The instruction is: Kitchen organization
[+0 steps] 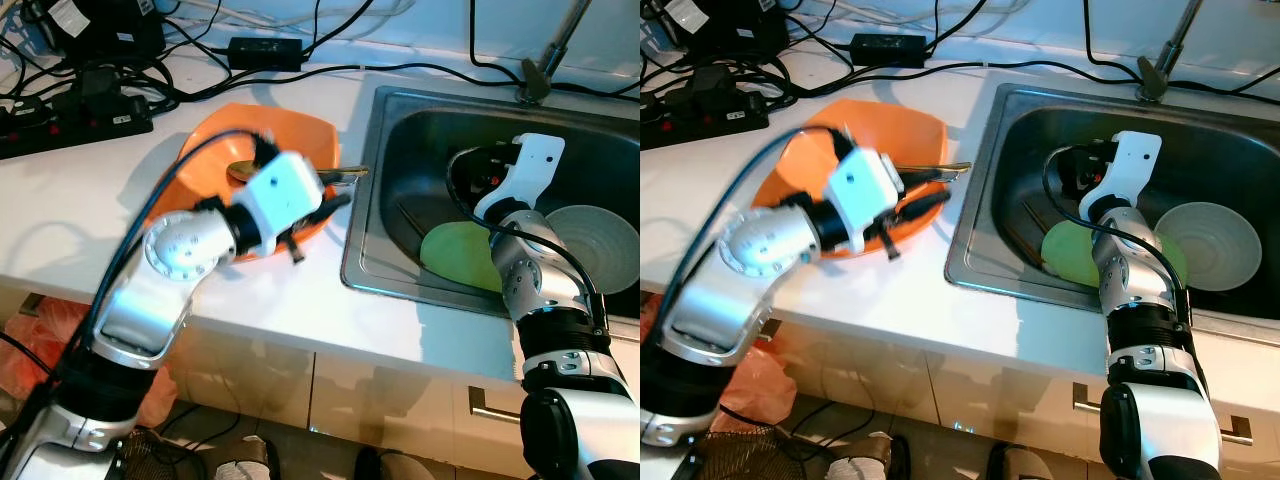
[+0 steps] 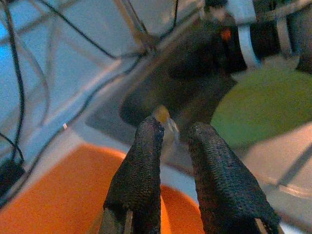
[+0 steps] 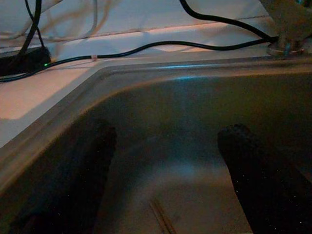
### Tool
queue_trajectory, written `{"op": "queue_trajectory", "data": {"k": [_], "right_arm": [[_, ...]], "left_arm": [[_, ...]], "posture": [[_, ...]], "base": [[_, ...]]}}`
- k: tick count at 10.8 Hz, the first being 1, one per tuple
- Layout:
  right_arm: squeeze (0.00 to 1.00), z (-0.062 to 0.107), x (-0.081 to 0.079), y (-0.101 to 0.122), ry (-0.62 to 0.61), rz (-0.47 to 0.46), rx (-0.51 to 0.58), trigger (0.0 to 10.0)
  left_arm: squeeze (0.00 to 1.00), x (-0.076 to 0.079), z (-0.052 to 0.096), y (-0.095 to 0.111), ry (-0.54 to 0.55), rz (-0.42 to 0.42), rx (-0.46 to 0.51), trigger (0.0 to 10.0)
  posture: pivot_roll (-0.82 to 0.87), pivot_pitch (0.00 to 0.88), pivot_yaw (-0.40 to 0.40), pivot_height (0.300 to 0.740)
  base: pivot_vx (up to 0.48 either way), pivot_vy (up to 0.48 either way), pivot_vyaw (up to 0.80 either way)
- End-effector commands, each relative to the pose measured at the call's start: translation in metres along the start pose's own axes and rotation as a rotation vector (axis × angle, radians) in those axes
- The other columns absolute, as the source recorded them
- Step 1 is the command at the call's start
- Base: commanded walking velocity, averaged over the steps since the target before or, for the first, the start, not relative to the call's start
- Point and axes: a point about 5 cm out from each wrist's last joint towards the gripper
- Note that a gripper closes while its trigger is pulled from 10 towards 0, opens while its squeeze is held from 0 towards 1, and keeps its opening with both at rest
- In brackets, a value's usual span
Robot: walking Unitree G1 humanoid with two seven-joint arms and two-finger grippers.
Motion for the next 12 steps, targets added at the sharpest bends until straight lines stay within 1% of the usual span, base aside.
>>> {"op": "queue_trajectory", "data": {"k": [1,3,4,5,6,7,8,9,10,12], "right_arm": [[0.00,0.000,0.001,0.003,-0.010,-0.017,0.021,10.0],[0.00,-0.001,0.000,0.002,-0.008,-0.019,0.020,10.0],[0.00,-0.002,-0.002,0.002,-0.001,-0.022,0.021,10.0],[0.00,-0.002,-0.002,0.002,-0.002,-0.024,0.022,10.0],[0.00,-0.002,-0.001,0.002,-0.003,-0.025,0.022,10.0],[0.00,-0.002,-0.001,0.002,-0.004,-0.026,0.022,10.0],[0.00,-0.002,-0.002,0.001,-0.004,-0.028,0.022,10.0],[0.00,-0.002,-0.003,0.001,-0.003,-0.030,0.023,10.0],[0.00,-0.002,-0.004,0.001,-0.002,-0.032,0.024,10.0],[0.00,-0.003,-0.004,0.001,0.000,-0.032,0.026,10.0]], "left_arm": [[0.00,-0.006,0.003,0.011,0.004,-0.011,0.032,10.0],[0.00,-0.010,0.005,0.016,0.008,-0.022,0.037,10.0],[0.00,-0.012,0.006,0.015,0.003,-0.037,0.015,10.0],[0.00,-0.010,0.006,0.016,-0.032,-0.051,-0.007,10.0],[0.00,-0.009,0.008,0.021,-0.075,-0.079,-0.022,10.0],[0.00,-0.011,0.006,0.023,-0.077,-0.136,-0.058,10.0],[0.00,-0.012,0.004,0.022,-0.085,-0.129,-0.090,10.0],[0.00,-0.008,0.003,0.020,-0.103,-0.117,-0.092,10.0],[0.00,0.000,-0.001,0.018,-0.126,-0.098,-0.094,10.0],[0.00,0.006,-0.008,0.016,-0.155,-0.097,-0.115,10.0]], "posture": [[0.09,0.139,-0.005,0.723],[0.10,0.136,-0.004,0.723],[0.10,0.133,-0.001,0.723],[0.10,0.132,0.000,0.723],[0.10,0.130,0.003,0.723],[0.11,0.129,0.005,0.723],[0.11,0.125,0.008,0.723],[0.11,0.123,0.009,0.723],[0.11,0.120,0.008,0.723],[0.10,0.120,0.010,0.723]], "base": [[0.000,0.000,0.00],[0.000,0.000,0.00],[0.000,0.000,0.00],[0.000,0.000,0.00],[0.000,0.000,0.00],[0.000,0.000,0.00],[0.000,0.000,0.00],[0.000,0.000,0.00],[0.000,0.000,0.00],[0.000,0.000,0.00]]}}
Point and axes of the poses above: a point about 5 cm out from each wrist's last joint towards the gripper, its own z axis pointing back from the gripper into the wrist, its own y axis along the axis of the wrist's last joint, x = y × z, and after that the axes turned 2 degrees about -z, right-handed
